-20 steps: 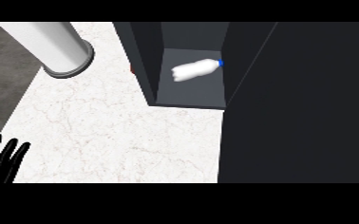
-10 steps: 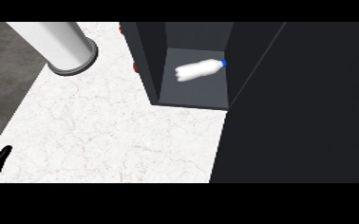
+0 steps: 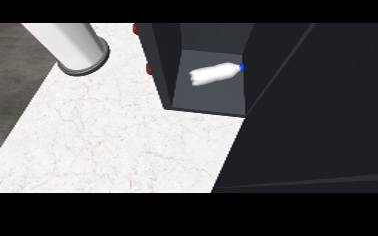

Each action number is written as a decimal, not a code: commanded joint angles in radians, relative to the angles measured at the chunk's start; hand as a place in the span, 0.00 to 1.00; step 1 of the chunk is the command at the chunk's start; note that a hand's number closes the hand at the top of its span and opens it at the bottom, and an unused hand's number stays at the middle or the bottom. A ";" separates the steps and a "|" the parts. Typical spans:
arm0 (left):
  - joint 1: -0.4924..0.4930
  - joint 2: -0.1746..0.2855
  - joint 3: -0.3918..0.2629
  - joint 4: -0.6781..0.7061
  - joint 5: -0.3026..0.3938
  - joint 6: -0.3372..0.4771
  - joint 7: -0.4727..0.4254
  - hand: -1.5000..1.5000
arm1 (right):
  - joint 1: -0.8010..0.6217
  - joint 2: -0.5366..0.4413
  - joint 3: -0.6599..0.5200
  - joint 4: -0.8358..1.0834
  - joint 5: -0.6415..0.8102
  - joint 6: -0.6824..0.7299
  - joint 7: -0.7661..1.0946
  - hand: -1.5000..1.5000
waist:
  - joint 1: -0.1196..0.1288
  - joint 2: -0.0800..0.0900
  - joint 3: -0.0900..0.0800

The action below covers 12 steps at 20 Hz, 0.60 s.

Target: Pick up the bottled water, place it into the cabinet and close the cabinet

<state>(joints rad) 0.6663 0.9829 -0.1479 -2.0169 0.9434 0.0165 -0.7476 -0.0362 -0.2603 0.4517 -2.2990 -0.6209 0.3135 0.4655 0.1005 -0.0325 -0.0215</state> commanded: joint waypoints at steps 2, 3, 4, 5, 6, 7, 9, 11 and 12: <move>0.031 0.023 0.050 0.007 0.025 -0.065 -0.020 0.00 | -0.174 0.133 0.102 0.027 0.121 -0.170 0.093 1.00 | 0.031 0.010 0.003; 0.025 0.029 0.052 0.005 0.025 -0.070 -0.016 0.00 | -0.223 0.147 0.127 0.054 0.117 -0.166 0.118 1.00 | 0.039 0.015 0.003; 0.027 0.020 0.049 0.017 0.025 -0.081 -0.023 0.00 | -0.270 0.182 0.135 0.088 0.118 -0.198 0.140 1.00 | 0.030 0.021 0.004; 0.038 0.030 0.071 0.030 0.017 -0.091 -0.034 0.00 | -0.306 0.185 0.151 0.110 0.112 -0.199 0.179 1.00 | 0.047 0.017 0.004; 0.032 0.043 0.086 0.039 0.045 -0.123 -0.025 0.00 | -0.353 0.208 0.167 0.144 0.083 -0.202 0.212 1.00 | 0.044 0.023 0.005; 0.051 0.037 0.085 0.033 0.038 -0.127 -0.034 0.00 | -0.403 0.249 0.178 0.182 0.090 -0.239 0.243 1.00 | 0.043 0.022 0.008; 0.049 0.042 0.114 0.047 0.039 -0.141 -0.047 0.00 | -0.513 0.256 0.201 0.266 0.037 -0.255 0.248 1.00 | 0.057 0.030 0.010; 0.096 0.031 0.124 0.078 0.030 -0.190 -0.077 0.00 | -0.627 0.257 0.204 0.292 -0.050 -0.281 0.240 1.00 | 0.049 0.028 0.014; 0.106 0.060 0.171 0.076 0.075 -0.222 -0.063 0.00 | -0.677 0.258 0.166 0.335 -0.090 -0.264 0.246 1.00 | 0.048 0.032 0.016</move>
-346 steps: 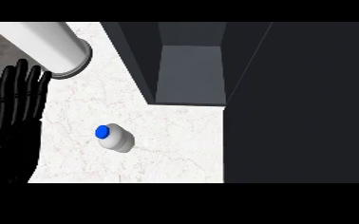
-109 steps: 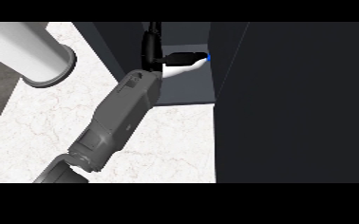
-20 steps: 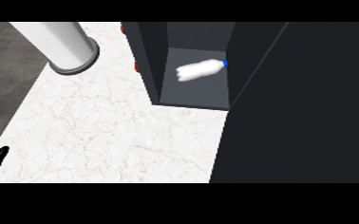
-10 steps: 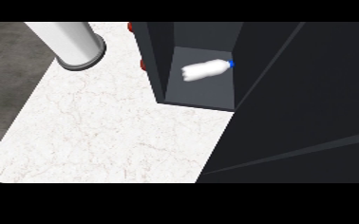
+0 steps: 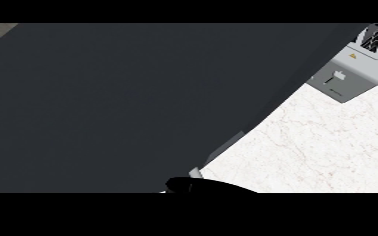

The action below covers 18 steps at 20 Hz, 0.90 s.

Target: Pick up the bottled water, place it into the cabinet and close the cabinet

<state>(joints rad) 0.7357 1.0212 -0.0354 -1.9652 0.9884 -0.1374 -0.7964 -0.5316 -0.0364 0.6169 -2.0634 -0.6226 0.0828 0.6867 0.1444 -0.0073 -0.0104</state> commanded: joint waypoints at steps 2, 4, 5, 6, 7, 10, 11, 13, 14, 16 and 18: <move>0.080 0.028 0.105 0.058 0.033 -0.116 -0.033 0.00 | -0.277 0.035 -0.036 0.177 -0.147 -0.038 0.018 1.00 | -0.019 0.006 0.007; 0.100 0.012 0.125 0.047 0.061 -0.121 -0.029 0.00 | -0.389 0.036 -0.063 0.257 -0.202 -0.057 0.043 1.00 | -0.044 0.007 0.008; 0.124 -0.010 0.130 0.097 0.047 -0.158 -0.054 0.00 | -0.408 0.036 -0.057 0.274 -0.224 -0.120 0.037 1.00 | -0.058 0.004 0.008; 0.160 -0.017 0.144 0.083 0.048 -0.180 -0.061 0.00 | -0.416 0.036 -0.082 0.334 -0.247 -0.092 0.007 1.00 | -0.056 0.005 0.009; 0.183 -0.005 0.181 0.070 0.063 -0.195 -0.055 0.00 | -0.398 0.036 -0.109 0.351 -0.262 -0.104 0.017 1.00 | -0.066 0.005 0.010; 0.252 -0.042 0.214 0.101 0.043 -0.263 -0.078 0.00 | -0.393 0.036 -0.141 0.466 -0.293 -0.045 -0.029 1.00 | -0.076 0.008 0.010; 0.253 -0.067 0.221 0.076 0.031 -0.227 -0.071 0.00 | -0.402 0.036 -0.169 0.453 -0.328 -0.057 0.007 1.00 | -0.093 0.007 0.011; 0.291 -0.073 0.257 0.078 0.031 -0.292 -0.078 0.00 | -0.369 0.029 -0.209 0.519 -0.323 0.001 0.003 1.00 | -0.094 0.007 0.011; 0.224 -0.118 0.204 0.114 -0.009 -0.260 -0.077 0.00 | -0.379 0.036 -0.157 0.554 -0.322 -0.011 -0.039 1.00 | -0.108 0.009 0.010; 0.296 -0.141 0.240 0.058 -0.021 -0.276 -0.074 0.00 | -0.367 0.006 -0.244 0.588 -0.335 0.058 -0.013 1.00 | -0.106 0.008 0.011; 0.286 -0.154 0.263 0.061 -0.028 -0.277 -0.059 0.00 | -0.351 0.002 -0.263 0.637 -0.326 0.109 -0.053 1.00 | -0.113 0.009 0.011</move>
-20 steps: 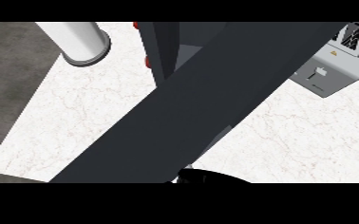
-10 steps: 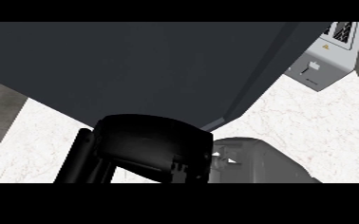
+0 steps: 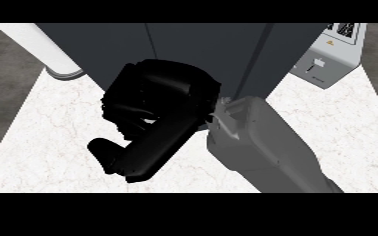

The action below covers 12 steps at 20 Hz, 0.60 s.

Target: Pick up the bottled water, place it into the cabinet and close the cabinet

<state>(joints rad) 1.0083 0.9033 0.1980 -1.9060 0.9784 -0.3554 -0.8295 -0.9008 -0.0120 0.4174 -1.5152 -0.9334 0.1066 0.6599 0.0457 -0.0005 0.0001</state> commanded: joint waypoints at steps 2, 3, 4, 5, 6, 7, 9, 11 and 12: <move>0.017 -0.074 0.003 0.019 -0.067 -0.081 -0.026 0.00 | 0.056 -0.052 -0.084 0.095 -0.019 0.109 -0.023 1.00 | -0.021 0.001 0.000; 0.035 -0.061 0.055 -0.010 -0.021 -0.081 -0.007 0.00 | -0.019 -0.035 -0.121 0.204 -0.004 0.128 -0.045 1.00 | -0.008 0.004 0.001; 0.045 -0.058 0.082 -0.011 -0.004 -0.106 0.004 0.00 | 0.036 -0.046 -0.106 0.165 0.019 0.128 -0.063 1.00 | -0.018 0.002 0.001; 0.023 -0.072 0.061 -0.019 -0.026 -0.081 0.018 0.00 | -0.012 -0.058 -0.160 0.223 0.001 0.146 -0.063 1.00 | -0.017 0.004 0.001; 0.015 -0.087 0.053 -0.014 -0.047 -0.085 0.020 0.00 | -0.052 -0.022 -0.155 0.268 0.053 0.108 -0.101 1.00 | -0.014 0.003 0.000; -0.010 -0.065 0.072 0.038 -0.002 -0.121 0.039 0.00 | -0.005 -0.065 -0.170 0.301 0.044 0.192 -0.118 1.00 | -0.019 0.006 0.000; 0.026 -0.086 0.115 0.050 -0.014 -0.174 0.035 0.00 | 0.010 -0.075 -0.172 0.265 0.086 0.205 -0.159 1.00 | -0.021 0.001 0.000; 0.027 -0.119 0.103 0.007 -0.031 -0.151 0.047 0.00 | -0.016 -0.082 -0.190 0.307 0.141 0.236 -0.229 1.00 | -0.017 0.003 0.000; 0.047 -0.131 0.121 -0.020 -0.030 -0.151 0.043 0.00 | -0.085 -0.062 -0.199 0.386 0.173 0.235 -0.255 1.00 | -0.002 0.005 0.000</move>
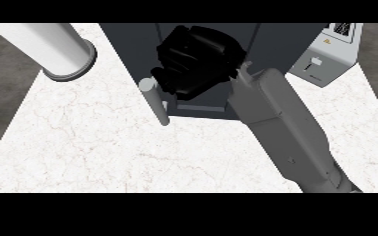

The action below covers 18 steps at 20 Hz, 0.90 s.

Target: Pick up the bottled water, place it into the cabinet and close the cabinet

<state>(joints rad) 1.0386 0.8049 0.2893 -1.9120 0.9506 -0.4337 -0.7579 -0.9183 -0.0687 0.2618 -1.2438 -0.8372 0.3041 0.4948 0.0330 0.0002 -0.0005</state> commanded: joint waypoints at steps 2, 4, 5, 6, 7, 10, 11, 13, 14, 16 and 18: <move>-0.019 -0.005 0.070 0.059 0.049 -0.119 0.010 0.00 | -0.001 -0.048 -0.055 0.075 0.074 0.086 -0.108 1.00 | -0.011 0.002 0.001; -0.016 -0.006 0.083 0.055 0.049 -0.129 0.032 0.00 | -0.048 -0.020 -0.055 0.119 0.139 0.060 -0.163 1.00 | -0.005 0.003 0.000; -0.012 -0.005 0.061 -0.036 0.057 -0.080 0.079 0.00 | -0.096 -0.006 -0.073 0.143 0.142 0.033 -0.164 1.00 | -0.004 0.005 0.001; -0.031 -0.063 0.031 -0.002 -0.016 -0.086 0.042 0.00 | -0.089 -0.002 -0.072 0.161 0.164 0.051 -0.197 1.00 | -0.002 0.004 0.000; -0.030 -0.066 0.036 -0.025 -0.007 -0.067 0.052 0.00 | -0.158 -0.001 -0.104 0.151 0.151 0.004 -0.174 0.00 | 0.000 0.003 0.000; -0.053 -0.056 0.035 -0.030 -0.002 -0.061 0.078 0.00 | -0.193 -0.015 -0.130 0.172 0.195 -0.031 -0.213 0.00 | 0.003 0.005 0.000; -0.094 -0.065 0.015 -0.006 -0.023 -0.034 0.081 0.00 | -0.214 0.023 -0.108 0.188 0.236 -0.058 -0.244 0.00 | 0.001 0.008 -0.001; -0.065 -0.062 0.048 -0.005 0.003 -0.066 0.086 0.00 | -0.205 -0.027 -0.134 0.187 0.225 -0.029 -0.237 0.00 | 0.004 0.005 0.000; -0.083 -0.063 0.032 -0.005 -0.031 -0.067 0.080 0.00 | -0.232 -0.015 -0.146 0.208 0.244 -0.066 -0.257 0.00 | 0.012 0.008 -0.001; -0.093 -0.048 0.031 -0.022 -0.001 -0.060 0.112 0.00 | -0.254 -0.025 -0.151 0.206 0.247 -0.078 -0.236 0.00 | 0.004 0.008 -0.001; -0.101 -0.068 0.021 0.007 -0.030 -0.070 0.102 0.00 | -0.260 -0.005 -0.153 0.204 0.244 -0.105 -0.230 0.00 | 0.005 0.004 -0.002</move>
<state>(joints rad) 0.9509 0.7449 0.3158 -1.9264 0.9371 -0.4652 -0.6450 -1.0255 -0.0216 0.2483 -1.1033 -0.6398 0.3311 0.3296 0.0363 0.0040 -0.0059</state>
